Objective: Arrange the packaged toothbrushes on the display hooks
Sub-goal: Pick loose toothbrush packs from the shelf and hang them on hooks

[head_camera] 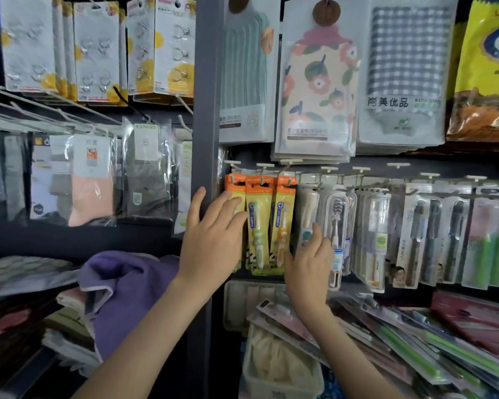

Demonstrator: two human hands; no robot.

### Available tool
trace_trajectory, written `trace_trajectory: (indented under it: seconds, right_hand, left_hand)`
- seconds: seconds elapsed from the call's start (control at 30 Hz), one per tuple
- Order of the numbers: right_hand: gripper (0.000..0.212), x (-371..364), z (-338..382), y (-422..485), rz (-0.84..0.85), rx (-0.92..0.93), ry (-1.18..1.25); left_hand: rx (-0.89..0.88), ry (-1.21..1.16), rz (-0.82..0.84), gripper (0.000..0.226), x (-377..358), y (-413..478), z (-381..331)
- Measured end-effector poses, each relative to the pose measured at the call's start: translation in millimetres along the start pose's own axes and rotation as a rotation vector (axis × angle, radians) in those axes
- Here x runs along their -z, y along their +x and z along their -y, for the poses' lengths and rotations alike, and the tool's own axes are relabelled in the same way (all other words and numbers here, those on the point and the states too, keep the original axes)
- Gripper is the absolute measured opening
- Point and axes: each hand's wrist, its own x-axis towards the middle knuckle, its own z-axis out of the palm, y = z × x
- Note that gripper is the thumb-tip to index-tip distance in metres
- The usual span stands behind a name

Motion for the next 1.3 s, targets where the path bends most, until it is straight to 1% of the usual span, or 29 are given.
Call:
trace_trajectory:
  seconds: [0.03, 0.07, 0.13, 0.17, 0.27, 0.37, 0.47, 0.6, 0.7, 0.77, 0.83, 0.87, 0.9, 1.0, 1.13, 1.17, 1.27, 1.3]
  right_hand:
    - [0.059, -5.2, 7.0, -1.9, -0.073, 0.056, 0.004]
    - [0.062, -8.5, 16.7, -3.2, -0.095, 0.11, 0.036]
    - [0.064, -14.1, 37.7, 0.2, -0.058, 0.181, 0.092]
    - [0.066, -19.2, 44.7, 4.3, -0.018, 0.177, 0.091]
    - [0.066, -26.8, 61.1, 17.6, 0.102, 0.078, 0.073]
    - [0.056, -32.2, 66.7, 31.6, 0.201, -0.067, 0.105]
    - [0.035, -37.8, 68.1, 39.5, 0.221, -0.1, 0.138]
    - [0.024, -40.6, 69.0, 43.3, 0.27, -0.134, 0.103]
    - [0.024, -34.6, 72.1, 39.8, 0.281, -0.127, 0.225]
    - [0.025, -28.6, 76.8, 39.3, 0.298, -0.195, 0.412]
    - [0.015, -25.7, 80.1, 39.2, 0.308, -0.233, 0.567]
    - [0.009, -26.6, 80.1, 39.3, 0.306, -0.227, 0.592]
    - [0.009, -28.0, 79.5, 39.2, 0.302, -0.222, 0.614]
    - [0.011, -33.2, 74.7, 38.1, 0.3, -0.217, 0.629]
    - [0.009, -29.4, 62.3, 28.5, 0.272, -0.21, 0.558]
    - [0.012, -25.6, 59.8, 24.2, 0.265, -0.192, 0.509]
    - [0.043, -10.3, 50.2, 8.6, 0.263, -0.119, 0.395]
    - [0.05, -2.9, 47.0, 2.8, 0.277, -0.099, 0.376]
  left_hand:
    - [-0.001, 0.019, 0.001, 0.022, -0.6, -0.3, -0.4]
    - [-0.002, 0.036, 0.006, 0.023, -1.3, -0.4, -0.7]
    - [-0.004, 0.057, 0.018, 0.023, -2.1, -0.4, -0.5]
    - [-0.004, 0.064, 0.02, 0.023, -2.5, -0.4, 0.1]
    - [0.001, 0.055, 0.031, 0.024, -1.8, -0.1, 0.5]
    - [0.018, 0.03, 0.053, 0.024, -0.3, 0.3, -0.2]
    - [0.022, -0.003, 0.057, 0.018, 0.1, -0.4, 0.6]
    - [0.031, -0.011, 0.05, 0.016, 1.5, 1.0, -0.1]
    - [0.037, -0.002, 0.039, 0.018, 1.4, 1.5, -0.6]
    - [0.034, 0.002, 0.036, 0.017, 1.0, 1.6, -0.7]
    - [0.032, 0.009, 0.039, 0.016, 0.9, 1.1, -0.7]
    - [0.03, 0.012, 0.041, 0.016, 1.1, 1.0, -0.8]
    - [0.029, 0.015, 0.043, 0.017, 1.1, 1.0, -0.8]
    - [0.026, 0.015, 0.045, 0.018, -0.3, 1.0, 0.2]
    - [0.03, 0.032, 0.058, 0.014, -0.7, 1.9, 1.0]
    - [0.029, 0.037, 0.066, 0.014, -0.2, 1.8, 0.9]
    - [0.025, 0.041, 0.085, 0.016, 2.3, 1.4, -0.3]
    - [0.027, 0.038, 0.094, 0.017, 3.7, 1.3, -0.8]
